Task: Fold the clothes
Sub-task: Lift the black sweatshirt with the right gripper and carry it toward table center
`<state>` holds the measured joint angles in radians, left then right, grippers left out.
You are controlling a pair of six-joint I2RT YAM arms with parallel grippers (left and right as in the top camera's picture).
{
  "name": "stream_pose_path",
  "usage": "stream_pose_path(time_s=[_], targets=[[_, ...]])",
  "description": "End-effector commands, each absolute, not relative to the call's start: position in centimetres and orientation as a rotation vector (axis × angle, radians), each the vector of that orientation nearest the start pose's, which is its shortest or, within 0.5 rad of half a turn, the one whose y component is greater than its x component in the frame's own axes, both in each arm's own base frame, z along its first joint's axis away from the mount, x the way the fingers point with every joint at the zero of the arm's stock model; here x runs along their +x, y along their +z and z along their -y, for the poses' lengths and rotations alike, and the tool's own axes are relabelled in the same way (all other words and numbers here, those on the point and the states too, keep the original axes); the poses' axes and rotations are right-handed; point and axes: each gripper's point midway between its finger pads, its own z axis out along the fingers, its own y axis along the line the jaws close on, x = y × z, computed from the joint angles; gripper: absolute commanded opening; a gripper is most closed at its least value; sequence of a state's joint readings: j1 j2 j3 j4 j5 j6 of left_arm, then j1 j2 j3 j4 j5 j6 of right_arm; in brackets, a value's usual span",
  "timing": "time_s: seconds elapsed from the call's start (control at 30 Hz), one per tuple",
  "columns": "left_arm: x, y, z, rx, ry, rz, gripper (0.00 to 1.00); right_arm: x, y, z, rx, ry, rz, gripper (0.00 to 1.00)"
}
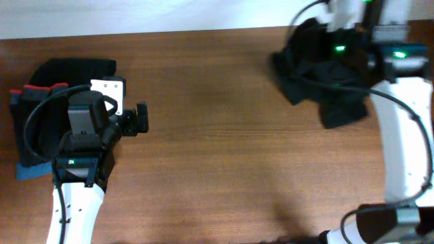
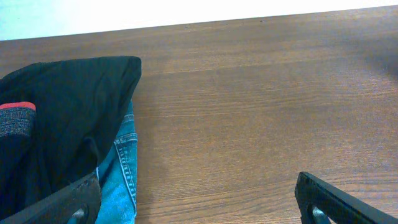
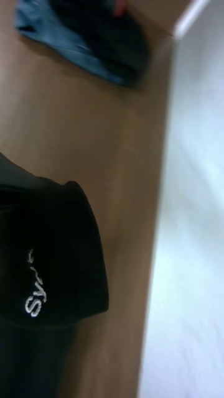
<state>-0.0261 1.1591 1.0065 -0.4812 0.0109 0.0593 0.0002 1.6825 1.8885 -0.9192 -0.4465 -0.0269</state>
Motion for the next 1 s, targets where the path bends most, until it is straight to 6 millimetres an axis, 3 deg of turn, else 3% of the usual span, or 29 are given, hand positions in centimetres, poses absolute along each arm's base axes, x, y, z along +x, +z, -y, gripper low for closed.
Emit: stream_pose_path(time_s=[0.0,0.1,0.17,0.27,0.4,0.6,0.67,0.7,0.8,0.9,0.97], targets=[[36.8,23.7,1.5,0.099,-0.013,-2.191,0.99,45.3,29.5,-11.1,-0.394,0.515,-2.323,0.04],[36.9,23.6,1.5,0.099,-0.013,-2.192,0.99,45.3,27.5,-12.5,-0.422,0.536,-2.378,0.04],[36.9,23.6,1.5,0.099,-0.013,-2.194,0.99,45.4,27.3,-12.6,-0.423,0.538,-2.38,0.04],[36.9,23.6,1.5,0.099,-0.013,-2.194,0.99,45.6,27.9,-12.4,-0.423,0.532,-2.36,0.04],[37.2,24.1,1.5,0.099,-0.013,-2.169,0.99,45.2,30.2,-12.9,-0.504,0.523,-2.279,0.04],[38.1,25.5,1.5,0.096,-0.012,-2.1,0.99,43.2,38.6,-14.6,-0.604,0.607,-2.047,0.04],[38.3,25.9,1.5,0.096,-0.012,-2.084,0.99,42.5,41.9,-14.5,-0.604,0.589,-1.97,0.04],[38.5,26.1,1.6,0.096,-0.013,-2.071,0.99,41.7,44.9,-14.4,-0.609,0.567,-1.895,0.04],[38.6,26.6,2.7,0.137,-0.081,-2.048,0.99,41.2,49.3,-13.5,-0.504,0.538,-1.813,0.04],[38.6,27.7,5.4,0.237,-0.237,-1.991,0.99,40.8,51.9,-13.0,-0.444,0.539,-1.756,0.04],[38.7,28.3,6.7,0.285,-0.299,-1.958,0.99,40.8,52.5,-13.0,-0.437,0.542,-1.739,0.04]])
